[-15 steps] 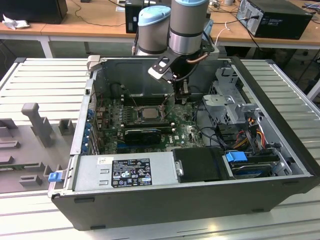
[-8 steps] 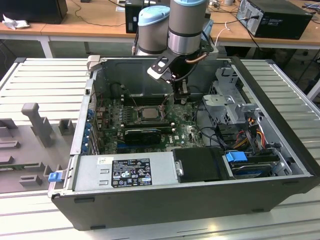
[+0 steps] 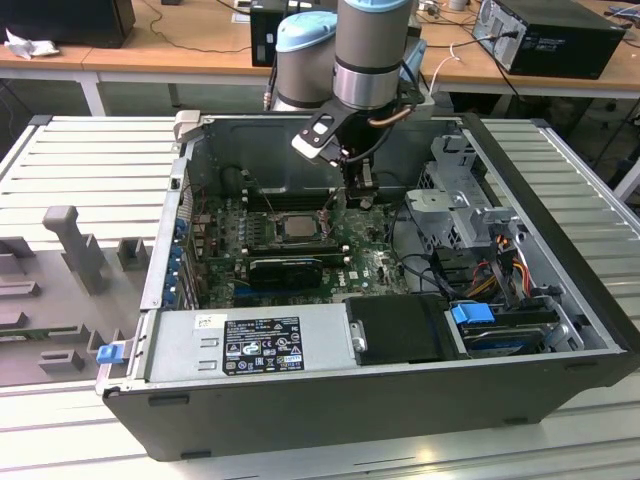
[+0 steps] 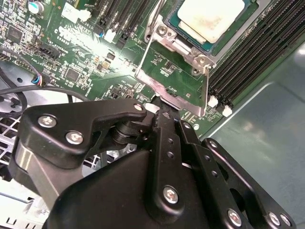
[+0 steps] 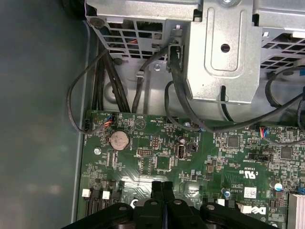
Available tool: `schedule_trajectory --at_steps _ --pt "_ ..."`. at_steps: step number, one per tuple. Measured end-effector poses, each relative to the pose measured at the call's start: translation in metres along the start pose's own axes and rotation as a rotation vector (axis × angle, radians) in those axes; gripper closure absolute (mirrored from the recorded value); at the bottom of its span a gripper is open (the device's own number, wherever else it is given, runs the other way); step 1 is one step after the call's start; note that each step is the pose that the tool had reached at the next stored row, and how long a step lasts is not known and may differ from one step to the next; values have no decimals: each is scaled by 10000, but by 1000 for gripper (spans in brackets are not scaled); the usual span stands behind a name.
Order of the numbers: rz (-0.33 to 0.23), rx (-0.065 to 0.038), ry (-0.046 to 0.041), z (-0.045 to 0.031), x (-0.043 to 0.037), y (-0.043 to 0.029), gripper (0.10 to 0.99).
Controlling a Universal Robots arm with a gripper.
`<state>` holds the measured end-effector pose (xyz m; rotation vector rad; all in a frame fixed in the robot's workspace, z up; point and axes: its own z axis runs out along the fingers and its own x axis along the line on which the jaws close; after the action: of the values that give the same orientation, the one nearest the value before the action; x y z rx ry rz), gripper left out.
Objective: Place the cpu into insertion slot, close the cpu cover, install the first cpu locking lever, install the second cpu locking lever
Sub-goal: 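Close the cpu cover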
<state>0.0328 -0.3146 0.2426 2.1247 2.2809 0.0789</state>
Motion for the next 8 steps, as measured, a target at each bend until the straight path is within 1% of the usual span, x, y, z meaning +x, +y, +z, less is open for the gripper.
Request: schedule_trajectory --at_steps 8 --pt "1 0 0 -2 3 -35 980"
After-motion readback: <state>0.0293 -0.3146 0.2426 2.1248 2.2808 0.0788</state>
